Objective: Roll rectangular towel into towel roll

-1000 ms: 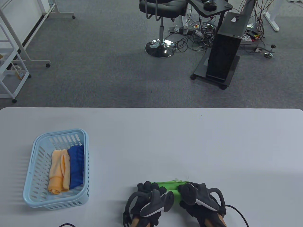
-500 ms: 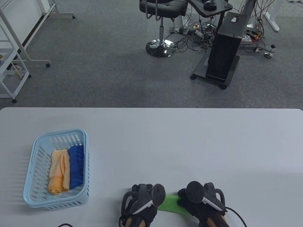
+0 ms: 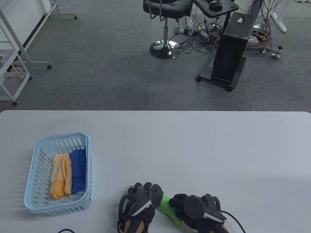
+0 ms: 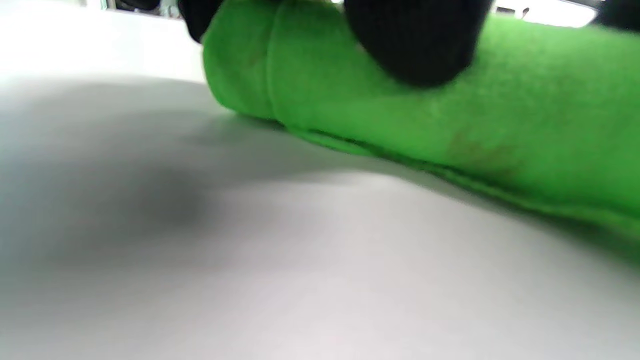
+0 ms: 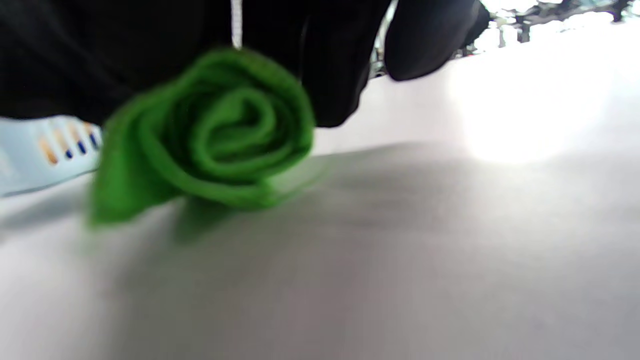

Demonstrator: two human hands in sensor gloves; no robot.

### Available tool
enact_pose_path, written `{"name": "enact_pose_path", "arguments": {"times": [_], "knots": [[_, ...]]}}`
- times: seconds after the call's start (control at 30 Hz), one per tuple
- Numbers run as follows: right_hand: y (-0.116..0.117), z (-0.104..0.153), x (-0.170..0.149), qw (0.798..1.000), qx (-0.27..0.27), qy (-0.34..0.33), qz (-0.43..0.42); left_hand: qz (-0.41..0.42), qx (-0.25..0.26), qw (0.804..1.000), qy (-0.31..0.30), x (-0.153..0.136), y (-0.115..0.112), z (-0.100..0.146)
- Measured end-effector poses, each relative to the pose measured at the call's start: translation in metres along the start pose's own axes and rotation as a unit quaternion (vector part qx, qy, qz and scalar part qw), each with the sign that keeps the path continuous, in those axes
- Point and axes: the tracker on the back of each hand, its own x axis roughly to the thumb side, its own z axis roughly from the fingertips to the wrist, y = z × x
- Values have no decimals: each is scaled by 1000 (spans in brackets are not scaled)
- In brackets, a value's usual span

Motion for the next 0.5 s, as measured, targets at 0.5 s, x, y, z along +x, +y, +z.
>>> {"name": "enact_pose_path", "arguments": {"times": [0.5], "knots": [[22,-6,40,984,56,-17,170,9,51,999,7,-14,7,5]]}}
